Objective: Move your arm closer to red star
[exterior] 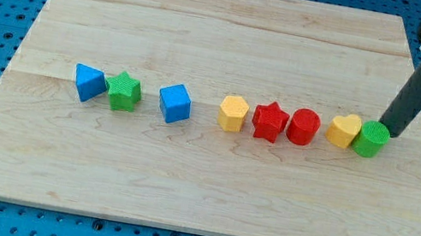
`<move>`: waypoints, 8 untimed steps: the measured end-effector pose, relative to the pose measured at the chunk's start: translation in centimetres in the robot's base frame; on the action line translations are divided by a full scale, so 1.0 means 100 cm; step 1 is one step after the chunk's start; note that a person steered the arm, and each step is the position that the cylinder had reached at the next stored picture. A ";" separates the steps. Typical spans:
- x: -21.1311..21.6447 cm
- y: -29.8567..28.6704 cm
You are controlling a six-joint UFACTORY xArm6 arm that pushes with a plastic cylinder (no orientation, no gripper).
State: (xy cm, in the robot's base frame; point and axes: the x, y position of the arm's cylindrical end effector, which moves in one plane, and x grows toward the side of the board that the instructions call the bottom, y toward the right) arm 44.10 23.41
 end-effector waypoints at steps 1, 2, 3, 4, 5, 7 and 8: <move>0.006 0.000; 0.041 0.024; 0.068 0.025; 0.070 0.002; 0.061 -0.031; 0.064 -0.096; 0.058 -0.158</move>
